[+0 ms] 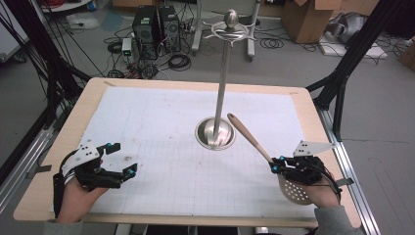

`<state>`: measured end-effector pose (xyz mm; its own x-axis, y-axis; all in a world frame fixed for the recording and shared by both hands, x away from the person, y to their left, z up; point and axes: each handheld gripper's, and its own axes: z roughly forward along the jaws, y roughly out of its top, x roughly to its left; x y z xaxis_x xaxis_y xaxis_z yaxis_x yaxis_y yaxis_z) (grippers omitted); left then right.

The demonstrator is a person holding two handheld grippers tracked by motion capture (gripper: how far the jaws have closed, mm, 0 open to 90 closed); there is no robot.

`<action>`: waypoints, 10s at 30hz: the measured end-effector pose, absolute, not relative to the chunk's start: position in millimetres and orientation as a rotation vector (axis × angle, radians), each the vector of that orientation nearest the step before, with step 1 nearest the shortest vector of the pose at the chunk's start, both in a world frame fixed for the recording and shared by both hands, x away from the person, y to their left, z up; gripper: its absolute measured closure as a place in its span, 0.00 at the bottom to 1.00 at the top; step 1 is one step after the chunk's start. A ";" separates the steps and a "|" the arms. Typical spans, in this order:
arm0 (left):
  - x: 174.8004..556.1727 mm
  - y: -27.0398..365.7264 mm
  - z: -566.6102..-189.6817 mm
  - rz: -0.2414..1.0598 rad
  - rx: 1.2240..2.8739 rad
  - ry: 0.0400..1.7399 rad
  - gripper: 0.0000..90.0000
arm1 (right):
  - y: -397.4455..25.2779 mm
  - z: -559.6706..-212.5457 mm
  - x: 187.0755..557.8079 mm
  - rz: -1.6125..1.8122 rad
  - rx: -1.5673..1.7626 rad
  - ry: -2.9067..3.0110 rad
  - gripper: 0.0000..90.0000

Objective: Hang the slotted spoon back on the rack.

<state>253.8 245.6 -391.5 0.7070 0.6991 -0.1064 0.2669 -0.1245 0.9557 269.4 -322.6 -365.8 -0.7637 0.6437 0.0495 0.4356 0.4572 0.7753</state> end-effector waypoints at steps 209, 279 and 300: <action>229.8 278.2 -383.2 0.455 1.623 0.817 0.03 | -251.3 -286.7 358.4 1.520 0.887 2.173 0.87; 237.3 275.0 -381.3 0.476 1.594 0.811 0.03 | -246.3 -328.1 327.6 1.559 0.819 2.139 0.13; 250.3 266.7 -385.5 0.464 1.588 0.808 0.03 | -277.3 -353.0 297.3 1.596 0.858 2.074 0.12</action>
<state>250.3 266.7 -385.5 0.6753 0.7227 -0.1474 0.2365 -0.0229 0.9714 297.3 -277.3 -353.0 -0.7387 0.6711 0.0630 0.2329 0.1664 0.9582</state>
